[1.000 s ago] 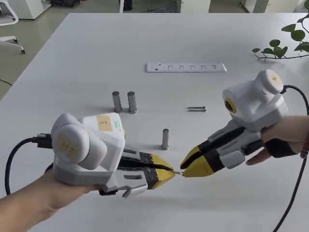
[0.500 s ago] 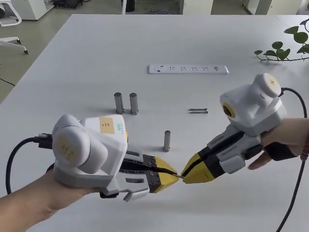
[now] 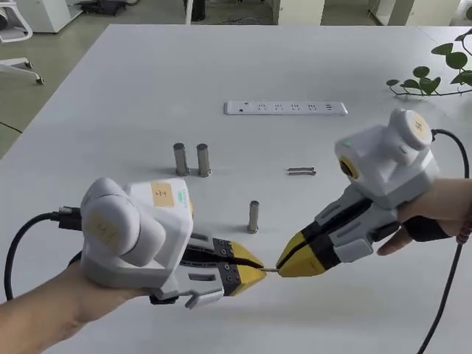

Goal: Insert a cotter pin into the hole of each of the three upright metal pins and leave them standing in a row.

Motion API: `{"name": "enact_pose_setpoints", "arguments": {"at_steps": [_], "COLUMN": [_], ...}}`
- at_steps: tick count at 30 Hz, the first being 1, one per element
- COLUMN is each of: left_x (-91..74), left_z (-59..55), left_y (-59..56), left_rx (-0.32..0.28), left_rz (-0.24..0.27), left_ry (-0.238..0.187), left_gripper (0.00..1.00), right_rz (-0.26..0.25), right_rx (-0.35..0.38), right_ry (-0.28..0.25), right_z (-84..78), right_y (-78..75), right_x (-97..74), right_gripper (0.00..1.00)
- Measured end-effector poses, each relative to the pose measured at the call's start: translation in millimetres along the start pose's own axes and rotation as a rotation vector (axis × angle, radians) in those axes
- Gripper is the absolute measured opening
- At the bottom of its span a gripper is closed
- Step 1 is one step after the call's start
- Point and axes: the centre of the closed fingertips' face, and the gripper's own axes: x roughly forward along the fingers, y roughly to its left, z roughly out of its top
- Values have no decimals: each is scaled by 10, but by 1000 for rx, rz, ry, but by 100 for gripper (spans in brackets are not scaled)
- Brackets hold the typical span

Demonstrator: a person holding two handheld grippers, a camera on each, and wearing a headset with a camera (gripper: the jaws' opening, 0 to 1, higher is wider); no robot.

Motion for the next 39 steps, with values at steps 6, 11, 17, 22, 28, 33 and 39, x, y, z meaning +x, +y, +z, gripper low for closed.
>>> {"name": "enact_pose_setpoints", "arguments": {"at_steps": [6, 11, 17, 22, 28, 33, 39], "left_x": [8, 14, 37, 48, 52, 96, 165], "left_z": [-16, -31, -105, -167, -167, -162, -237], "left_y": [32, 89, 203, 356, 606, 746, 903], "left_rx": [-15, -27, -68, -97, -107, -136, -195], "left_rz": [15, 42, 94, 164, 277, 333, 418], "left_ry": [2, -1, 7, 13, -13, -34, -34], "left_gripper": [1, 1, 10, 20, 22, 21, 20], "right_rz": [-22, -56, -96, -151, -206, -248, -306], "right_rx": [-36, -59, -78, -86, -86, -76, -60], "right_ry": [17, 26, 29, 27, 23, 18, 2], "right_z": [14, 25, 38, 34, 7, -8, -10], "right_y": [-18, -71, -144, -267, -402, -517, -691], "right_x": [-4, -15, -48, -108, -195, -260, -333], "right_gripper": [0, 0, 0, 0, 0, 0, 0]}}
